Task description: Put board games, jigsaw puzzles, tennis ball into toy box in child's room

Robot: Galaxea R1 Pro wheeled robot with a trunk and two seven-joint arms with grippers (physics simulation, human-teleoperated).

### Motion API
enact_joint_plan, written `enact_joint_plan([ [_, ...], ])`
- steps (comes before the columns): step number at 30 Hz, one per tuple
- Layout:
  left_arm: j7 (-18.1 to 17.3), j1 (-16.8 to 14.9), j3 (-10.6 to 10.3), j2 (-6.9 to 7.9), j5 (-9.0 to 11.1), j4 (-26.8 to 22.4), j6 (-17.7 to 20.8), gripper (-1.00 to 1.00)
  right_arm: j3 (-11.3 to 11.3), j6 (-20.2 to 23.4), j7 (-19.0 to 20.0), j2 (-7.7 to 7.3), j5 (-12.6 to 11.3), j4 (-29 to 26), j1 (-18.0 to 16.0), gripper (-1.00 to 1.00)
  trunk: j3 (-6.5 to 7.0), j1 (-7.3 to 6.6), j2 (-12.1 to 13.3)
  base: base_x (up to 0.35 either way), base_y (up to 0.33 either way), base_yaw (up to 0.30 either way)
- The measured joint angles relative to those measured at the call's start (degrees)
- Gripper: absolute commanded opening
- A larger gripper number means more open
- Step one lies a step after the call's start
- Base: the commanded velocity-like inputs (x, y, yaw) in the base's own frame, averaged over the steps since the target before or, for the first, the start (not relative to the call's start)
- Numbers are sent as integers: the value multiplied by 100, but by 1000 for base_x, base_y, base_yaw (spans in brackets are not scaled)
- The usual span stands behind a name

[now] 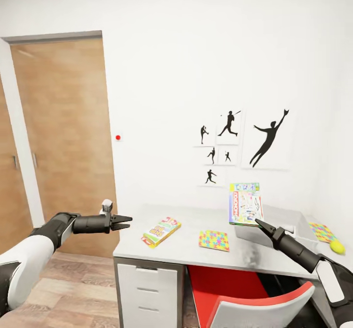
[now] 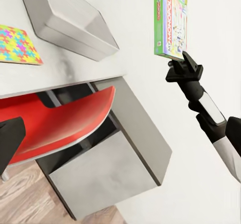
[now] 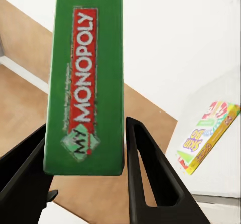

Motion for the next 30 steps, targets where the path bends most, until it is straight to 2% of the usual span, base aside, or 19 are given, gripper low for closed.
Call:
enact_joint_plan([
  [16, 0, 0, 0, 0, 0, -4, 0, 100, 1, -7, -1, -4, 24, 10, -2, -100, -91, 0, 0, 0, 0, -236],
  [30, -9, 0, -1, 1, 0, -5, 0, 100, 11, -25, 1, 22, 3, 2, -3, -100, -207, 0, 0, 0, 41, -150],
])
